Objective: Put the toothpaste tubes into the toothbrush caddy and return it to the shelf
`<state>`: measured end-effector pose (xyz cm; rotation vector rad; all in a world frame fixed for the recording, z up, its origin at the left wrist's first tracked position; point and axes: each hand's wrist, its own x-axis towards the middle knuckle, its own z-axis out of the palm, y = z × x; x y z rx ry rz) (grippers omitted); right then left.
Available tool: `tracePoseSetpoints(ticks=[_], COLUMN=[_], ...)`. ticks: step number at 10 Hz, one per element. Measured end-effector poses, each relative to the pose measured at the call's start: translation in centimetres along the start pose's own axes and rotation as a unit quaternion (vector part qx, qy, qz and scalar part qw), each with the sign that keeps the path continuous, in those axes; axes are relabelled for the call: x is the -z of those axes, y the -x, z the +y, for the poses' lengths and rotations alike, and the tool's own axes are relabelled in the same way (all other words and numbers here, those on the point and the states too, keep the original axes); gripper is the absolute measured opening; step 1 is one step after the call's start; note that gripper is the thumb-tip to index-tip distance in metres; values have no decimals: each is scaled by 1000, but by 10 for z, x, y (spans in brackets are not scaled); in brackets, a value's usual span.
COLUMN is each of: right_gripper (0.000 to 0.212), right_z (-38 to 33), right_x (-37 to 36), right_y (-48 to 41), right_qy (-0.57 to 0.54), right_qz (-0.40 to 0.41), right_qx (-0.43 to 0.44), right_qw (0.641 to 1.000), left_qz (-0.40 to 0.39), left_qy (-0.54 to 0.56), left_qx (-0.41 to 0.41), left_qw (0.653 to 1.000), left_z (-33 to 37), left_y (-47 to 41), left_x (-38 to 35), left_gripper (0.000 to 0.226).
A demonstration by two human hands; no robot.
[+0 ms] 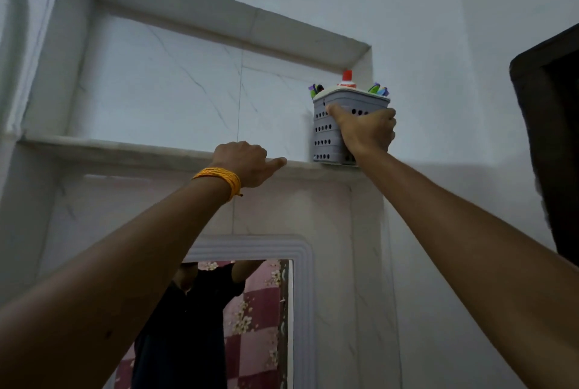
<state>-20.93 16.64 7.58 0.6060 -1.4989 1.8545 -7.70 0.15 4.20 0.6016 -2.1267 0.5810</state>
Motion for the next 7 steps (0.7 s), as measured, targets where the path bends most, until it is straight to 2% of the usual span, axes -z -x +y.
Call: tracePoseSetpoints(ticks=[3,4,7], right_gripper=[113,120,133], right_z=[18,22,39], right_x=[-48,-55,-44], right_y=[-13,-12,-6], right_qy=[67,87,117], right_qz=[-31,-24,-88], right_qx=[3,-3,14], right_qw=[997,996,989], left_qz=[42,51,19], left_qy=[-46,-51,-22], left_qx=[16,11,18], left_qw=[998,997,999], left_z=[3,3,8], left_y=[-7,-7,-3], left_x=[-11,-12,-3], left_gripper=[85,85,71])
